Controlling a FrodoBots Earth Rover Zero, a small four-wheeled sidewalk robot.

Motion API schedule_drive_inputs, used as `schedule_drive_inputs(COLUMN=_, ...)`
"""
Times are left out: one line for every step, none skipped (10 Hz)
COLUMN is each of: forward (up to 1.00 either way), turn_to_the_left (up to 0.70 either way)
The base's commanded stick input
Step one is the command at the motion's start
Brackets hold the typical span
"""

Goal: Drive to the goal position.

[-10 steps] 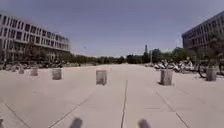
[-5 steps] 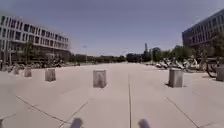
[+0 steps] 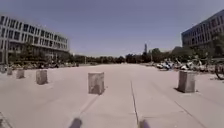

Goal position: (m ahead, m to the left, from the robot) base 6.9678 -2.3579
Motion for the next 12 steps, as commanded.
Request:
schedule_drive_inputs(forward=1.00, turn_to_the_left=-0.30)
schedule_drive_inputs(forward=1.00, turn_to_the_left=-0.40)
schedule_drive_inputs(forward=1.00, turn_to_the_left=-0.40)
schedule_drive_inputs(forward=1.00, turn_to_the_left=-0.40)
schedule_drive_inputs(forward=1.00, turn_to_the_left=-0.40)
schedule_drive_inputs(forward=1.00, turn_to_the_left=-0.40)
schedule_drive_inputs(forward=1.00, turn_to_the_left=-0.40)
schedule_drive_inputs(forward=1.00, turn_to_the_left=-0.40)
schedule_drive_inputs(forward=1.00, turn_to_the_left=-0.40)
schedule_drive_inputs(forward=1.00, turn_to_the_left=-0.40)
schedule_drive_inputs(forward=1.00, turn_to_the_left=-0.40)
schedule_drive_inputs(forward=1.00, turn_to_the_left=-0.40)
